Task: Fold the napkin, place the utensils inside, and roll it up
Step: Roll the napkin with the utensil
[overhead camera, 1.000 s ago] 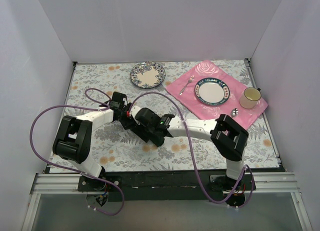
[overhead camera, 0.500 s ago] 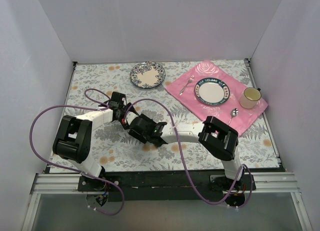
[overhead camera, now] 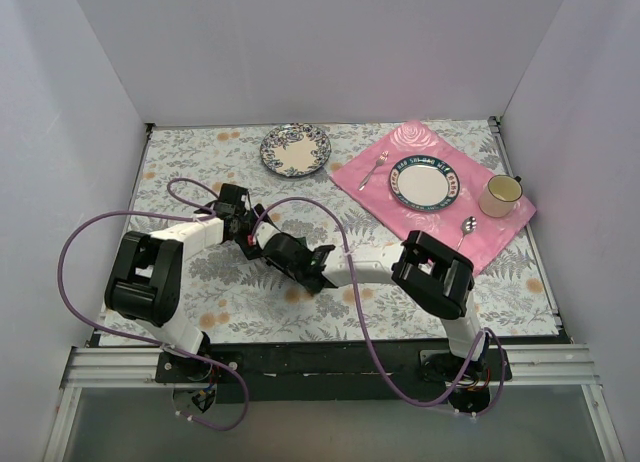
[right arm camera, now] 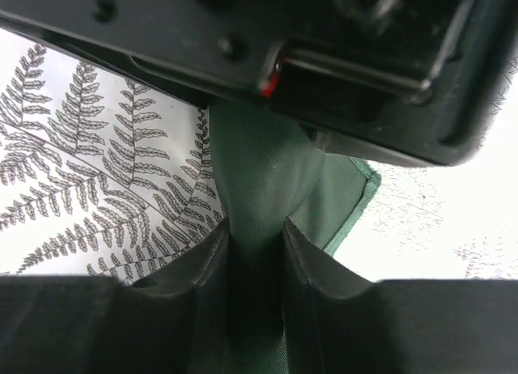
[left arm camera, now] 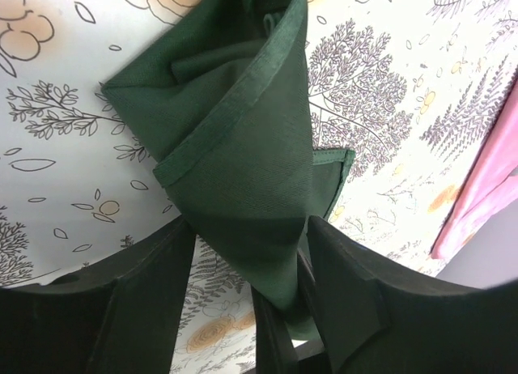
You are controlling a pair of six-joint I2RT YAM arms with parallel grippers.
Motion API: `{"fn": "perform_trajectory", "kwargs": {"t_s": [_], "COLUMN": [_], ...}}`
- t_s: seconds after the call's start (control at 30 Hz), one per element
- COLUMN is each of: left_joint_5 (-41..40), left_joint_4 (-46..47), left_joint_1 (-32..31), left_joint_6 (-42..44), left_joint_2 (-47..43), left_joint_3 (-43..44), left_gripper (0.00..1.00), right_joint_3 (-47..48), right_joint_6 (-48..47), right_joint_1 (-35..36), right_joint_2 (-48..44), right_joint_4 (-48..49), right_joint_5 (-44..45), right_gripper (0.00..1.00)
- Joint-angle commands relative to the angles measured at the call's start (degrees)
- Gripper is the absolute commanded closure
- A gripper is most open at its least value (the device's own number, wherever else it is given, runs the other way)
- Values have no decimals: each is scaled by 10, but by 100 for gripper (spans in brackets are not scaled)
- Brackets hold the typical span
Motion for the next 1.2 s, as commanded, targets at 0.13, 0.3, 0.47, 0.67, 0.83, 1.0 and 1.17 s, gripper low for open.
{"fn": "perform_trajectory", "kwargs": {"t_s": [0.13,0.3,0.47,0.67,0.83,1.0,1.17], "left_joint_5": [-5,-11,-3,-35,-61,-82,-122], "left_joint_4": [-49,-54,-67,-64,-58,-64,-69], "left_joint_1": [54,55,55,24,-8,-22,-22], "left_joint_6": [46,60,62,18,-8,-20,-10], "left_joint_2": [-39,-86,-109,-109,-56,-24,-23], "left_joint_3": [-26,-28,-39,-49,-13,0,-8], "left_gripper": [28,21,21,21,25,37,57], "right_joint_3": [-14,-20,-49,-104,-144,-168,-163], "right_joint_6": [54,112,190,301,430,517,505], "right_joint_1": [-31,-76,-128,-188,-217,-236,-239], "right_joint_2": [-9,-14,-12,16,54,90,93], "right_joint_4": [-23,-9,53,191,362,478,453], "right_joint_5": [-142,-271,-438,-633,-733,-777,-783], "right_gripper": [72,76,78,78,78,77,73]}}
